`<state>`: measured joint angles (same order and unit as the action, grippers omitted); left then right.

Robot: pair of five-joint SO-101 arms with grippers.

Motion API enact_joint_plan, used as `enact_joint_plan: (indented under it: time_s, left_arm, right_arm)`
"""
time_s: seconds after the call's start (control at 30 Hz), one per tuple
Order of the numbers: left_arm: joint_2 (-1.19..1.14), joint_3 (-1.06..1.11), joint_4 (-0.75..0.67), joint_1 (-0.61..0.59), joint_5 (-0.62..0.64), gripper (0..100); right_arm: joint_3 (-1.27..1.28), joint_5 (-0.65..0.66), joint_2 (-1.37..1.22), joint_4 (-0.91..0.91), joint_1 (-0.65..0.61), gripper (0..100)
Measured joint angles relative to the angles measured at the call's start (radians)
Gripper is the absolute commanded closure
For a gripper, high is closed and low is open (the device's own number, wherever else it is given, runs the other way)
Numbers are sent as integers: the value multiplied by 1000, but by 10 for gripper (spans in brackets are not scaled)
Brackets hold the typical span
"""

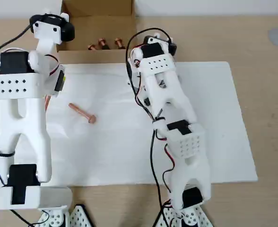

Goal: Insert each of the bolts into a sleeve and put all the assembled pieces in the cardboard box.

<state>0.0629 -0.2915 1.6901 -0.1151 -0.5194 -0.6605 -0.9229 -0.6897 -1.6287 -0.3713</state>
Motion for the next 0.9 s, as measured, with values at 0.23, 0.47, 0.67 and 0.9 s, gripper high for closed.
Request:
enact_joint_plan:
  time_s: [0.23,0.47,0.67,0.9]
  left_arm:
    - [0,0,0,0,-12,991]
    - [0,0,0,0,-31,991]
    - [0,0,0,0,-46,991]
    - [0,0,0,0,-51,991]
  right_arm:
    - [0,0,-20,25,0,703]
    - [2,0,-127,31,0,703]
    - [-25,-3,-143,29,12,873]
    - [-49,-2,-143,29,64,988]
